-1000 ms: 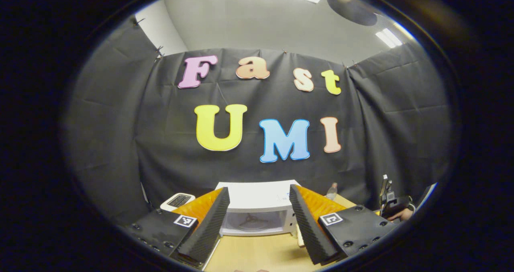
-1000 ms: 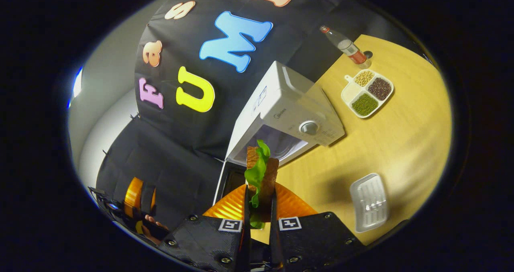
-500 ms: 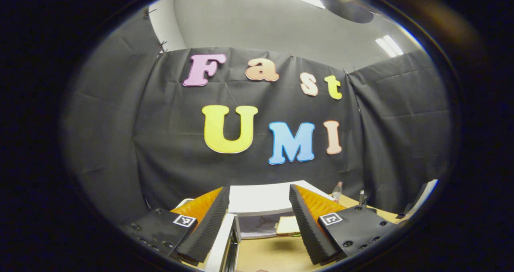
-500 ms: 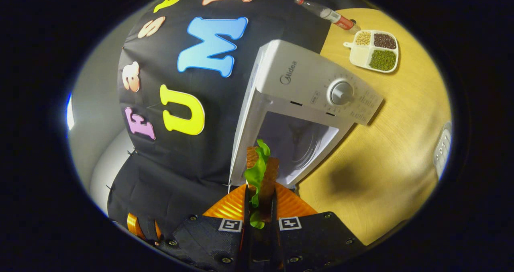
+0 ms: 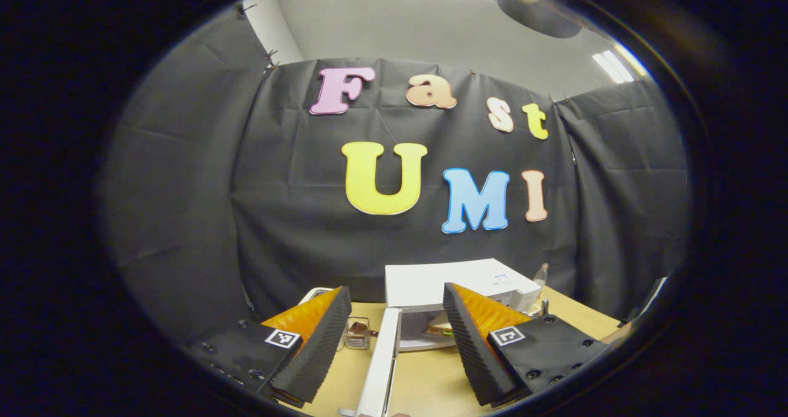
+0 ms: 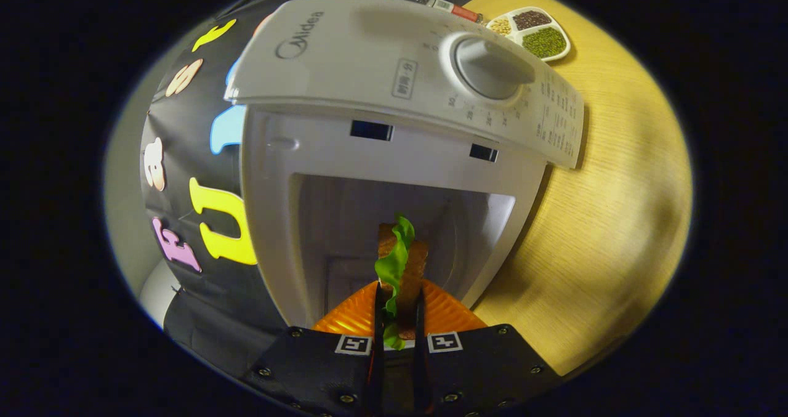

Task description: Open the microwave oven with the left hand, put the food in, and close the microwave oven.

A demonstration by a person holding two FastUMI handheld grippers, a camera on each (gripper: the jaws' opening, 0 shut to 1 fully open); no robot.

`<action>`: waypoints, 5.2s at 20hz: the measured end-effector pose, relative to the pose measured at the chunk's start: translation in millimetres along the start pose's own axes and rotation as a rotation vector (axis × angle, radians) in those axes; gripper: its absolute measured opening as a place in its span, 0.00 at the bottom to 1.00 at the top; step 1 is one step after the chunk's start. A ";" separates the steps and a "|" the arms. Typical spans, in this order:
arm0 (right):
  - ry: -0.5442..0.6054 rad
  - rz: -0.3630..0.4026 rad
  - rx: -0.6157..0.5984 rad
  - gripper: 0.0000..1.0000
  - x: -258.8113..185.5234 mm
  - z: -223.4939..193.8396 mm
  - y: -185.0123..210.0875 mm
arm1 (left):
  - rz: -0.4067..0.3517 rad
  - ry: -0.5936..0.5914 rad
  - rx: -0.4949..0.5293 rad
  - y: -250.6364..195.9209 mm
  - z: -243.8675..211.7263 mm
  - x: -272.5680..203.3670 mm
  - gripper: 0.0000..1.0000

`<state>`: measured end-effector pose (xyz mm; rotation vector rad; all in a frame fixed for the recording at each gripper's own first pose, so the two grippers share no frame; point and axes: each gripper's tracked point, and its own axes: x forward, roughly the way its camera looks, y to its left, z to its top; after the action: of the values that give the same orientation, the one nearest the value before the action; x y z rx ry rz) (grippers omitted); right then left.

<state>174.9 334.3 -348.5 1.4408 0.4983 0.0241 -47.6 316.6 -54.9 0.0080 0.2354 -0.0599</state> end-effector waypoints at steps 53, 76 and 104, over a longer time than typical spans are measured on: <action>-0.368 -0.032 -1.327 0.87 -280.5 93.5 160.1 | -0.060 -0.048 0.079 -103.4 -50.7 47.1 0.98; -0.337 0.031 -1.314 0.87 -274.2 132.2 172.9 | 0.183 0.047 0.080 23.6 -73.8 -19.1 0.09; -0.413 -0.022 -1.336 0.87 -274.2 190.2 182.9 | 0.085 0.407 0.072 -8.6 -230.9 -103.9 0.09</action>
<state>44.5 97.7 -80.6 0.1087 0.0704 0.0313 -202.7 317.5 -255.2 0.1021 0.6390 0.0188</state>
